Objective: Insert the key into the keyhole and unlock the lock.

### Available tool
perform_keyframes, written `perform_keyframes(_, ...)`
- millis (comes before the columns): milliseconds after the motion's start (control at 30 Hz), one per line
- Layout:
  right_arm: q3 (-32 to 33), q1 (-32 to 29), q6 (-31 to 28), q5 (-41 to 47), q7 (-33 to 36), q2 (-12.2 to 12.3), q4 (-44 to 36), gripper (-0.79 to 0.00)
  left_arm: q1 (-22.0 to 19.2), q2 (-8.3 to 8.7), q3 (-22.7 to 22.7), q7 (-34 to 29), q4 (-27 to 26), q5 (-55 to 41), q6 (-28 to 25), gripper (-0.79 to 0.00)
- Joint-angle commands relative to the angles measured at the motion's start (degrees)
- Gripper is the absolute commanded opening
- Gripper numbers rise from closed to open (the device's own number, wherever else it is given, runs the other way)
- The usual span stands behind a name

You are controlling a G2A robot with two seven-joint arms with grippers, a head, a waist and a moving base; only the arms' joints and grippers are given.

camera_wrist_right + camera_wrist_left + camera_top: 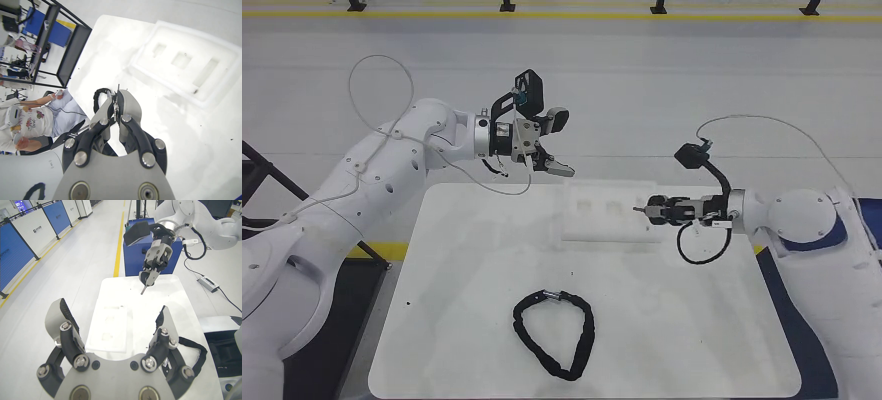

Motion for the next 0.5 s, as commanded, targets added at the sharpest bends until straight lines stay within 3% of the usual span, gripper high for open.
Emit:
perform_keyframes(0, 2.5, -1.7, -1.2, 2.6, -0.8, 0.3, -0.4, -0.785, 0.0, 0.00, 0.0, 0.0, 0.0, 0.0, 0.0, 0.000)
perform_keyframes(200, 6.8, -4.9, -3.7, 7.4, -3.7, 0.9, 0.5, -0.785, 0.0, 0.00, 0.0, 0.0, 0.0, 0.0, 0.0, 0.000)
perform_keyframes(467, 6.8, -4.9, -3.7, 7.4, -3.7, 0.9, 0.5, -0.785, 0.0, 0.00, 0.0, 0.0, 0.0, 0.0, 0.0, 0.000)
